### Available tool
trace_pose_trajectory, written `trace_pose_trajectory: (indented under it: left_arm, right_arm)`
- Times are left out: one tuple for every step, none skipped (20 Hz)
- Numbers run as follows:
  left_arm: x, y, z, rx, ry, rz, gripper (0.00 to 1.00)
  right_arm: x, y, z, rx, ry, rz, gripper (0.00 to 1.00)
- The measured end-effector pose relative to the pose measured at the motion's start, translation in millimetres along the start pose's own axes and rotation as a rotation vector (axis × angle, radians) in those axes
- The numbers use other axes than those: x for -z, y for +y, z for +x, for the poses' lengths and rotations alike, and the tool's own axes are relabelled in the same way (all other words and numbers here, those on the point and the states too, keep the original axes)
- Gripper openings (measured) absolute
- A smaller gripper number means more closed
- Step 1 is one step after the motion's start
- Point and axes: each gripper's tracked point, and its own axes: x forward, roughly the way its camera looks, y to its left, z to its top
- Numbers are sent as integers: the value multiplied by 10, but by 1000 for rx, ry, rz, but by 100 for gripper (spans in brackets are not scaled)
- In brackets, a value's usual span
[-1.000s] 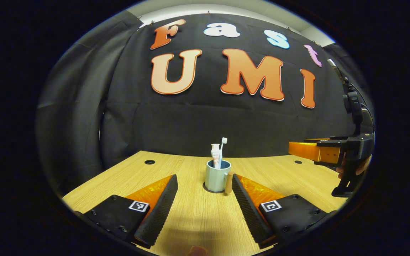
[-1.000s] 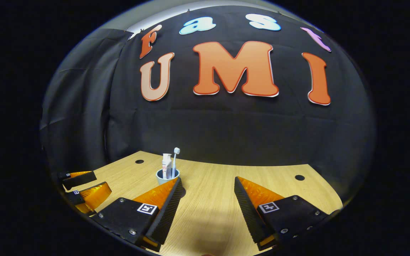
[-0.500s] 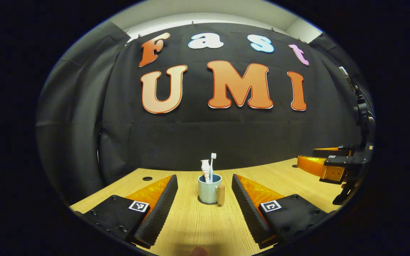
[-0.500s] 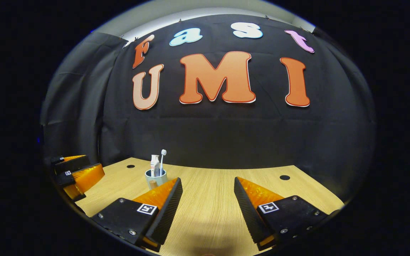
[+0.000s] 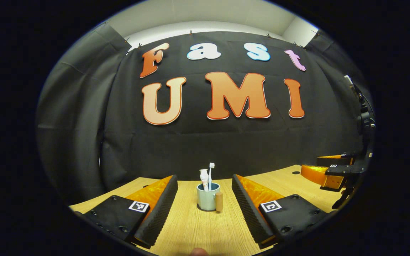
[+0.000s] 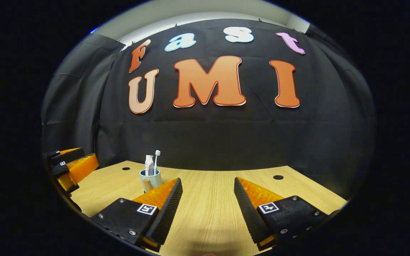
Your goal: Put the toothbrush and toothpaste on the desktop into the cup, then pick up the cup and place it on the coaster on the desktop.
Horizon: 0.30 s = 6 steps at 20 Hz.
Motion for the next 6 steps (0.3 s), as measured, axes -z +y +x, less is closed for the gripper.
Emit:
trace_pose_trajectory:
  left_arm:
    - [-10,-5,-7,1,-6,1,98]
    - [-22,-16,-8,3,-14,2,98]
    - [-28,-11,-34,2,-20,6,98]
    - [-43,-7,-37,2,-26,11,98]
    - [-62,-10,-51,-1,-29,18,98]
    - [-75,-21,-61,-2,-33,22,98]
  right_arm:
    - [18,0,-11,-3,3,4,88]
    - [5,-19,-11,3,-3,4,88]
    - [-21,-40,-17,6,-11,1,88]
    - [-50,-51,-22,10,-21,-2,88]
    - [-68,-51,-26,8,-29,-1,88]
    - [-79,-27,-32,2,-33,2,88]
